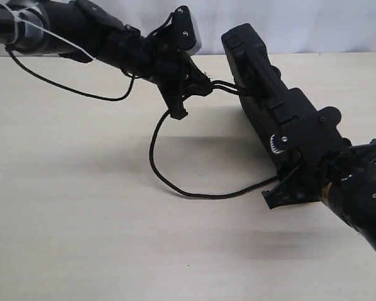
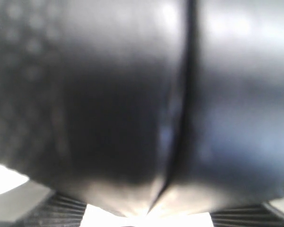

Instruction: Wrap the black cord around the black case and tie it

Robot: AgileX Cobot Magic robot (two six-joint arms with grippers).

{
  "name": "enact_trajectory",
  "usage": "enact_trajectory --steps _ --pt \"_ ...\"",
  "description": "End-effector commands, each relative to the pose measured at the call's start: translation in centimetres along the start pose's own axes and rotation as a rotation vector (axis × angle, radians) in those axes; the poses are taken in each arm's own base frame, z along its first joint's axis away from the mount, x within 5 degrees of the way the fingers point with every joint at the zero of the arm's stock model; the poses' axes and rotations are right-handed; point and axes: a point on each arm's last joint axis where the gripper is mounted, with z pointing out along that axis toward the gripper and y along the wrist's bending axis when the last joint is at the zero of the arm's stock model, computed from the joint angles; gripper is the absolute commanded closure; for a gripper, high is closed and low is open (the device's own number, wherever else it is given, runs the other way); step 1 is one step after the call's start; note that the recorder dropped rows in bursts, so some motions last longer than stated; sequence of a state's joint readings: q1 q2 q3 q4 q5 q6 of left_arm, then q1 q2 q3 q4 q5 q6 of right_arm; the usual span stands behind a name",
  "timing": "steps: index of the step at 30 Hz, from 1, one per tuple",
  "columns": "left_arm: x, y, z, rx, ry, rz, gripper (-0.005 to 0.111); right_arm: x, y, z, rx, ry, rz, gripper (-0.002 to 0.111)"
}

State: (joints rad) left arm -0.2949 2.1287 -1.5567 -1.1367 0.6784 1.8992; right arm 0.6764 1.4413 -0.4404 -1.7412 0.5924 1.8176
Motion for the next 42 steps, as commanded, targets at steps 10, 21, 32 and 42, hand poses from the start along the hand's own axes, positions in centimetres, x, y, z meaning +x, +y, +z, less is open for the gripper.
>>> enact_trajectory --steps 10,21,32,42 --pt "-1.5 -3.3 -0.3 0.257 0.108 -0.084 0.107 0.6 0.5 0.1 -0.042 0.028 -0.009 0.104" --pt "-0.6 -1.9 -0.4 0.094 0.227 -0.143 0.107 0.6 0.5 0.1 -0.044 0.029 -0.008 0.104" --pt "3.4 -2.5 -1.7 0.141 0.660 -0.142 0.107 0.6 0.5 0.1 -0.044 0.029 -0.008 0.104" --pt "9.4 0.1 -3.4 -0.026 0.851 -0.467 0.049 0.6 0.5 0.1 -0.050 0.030 -0.006 0.104"
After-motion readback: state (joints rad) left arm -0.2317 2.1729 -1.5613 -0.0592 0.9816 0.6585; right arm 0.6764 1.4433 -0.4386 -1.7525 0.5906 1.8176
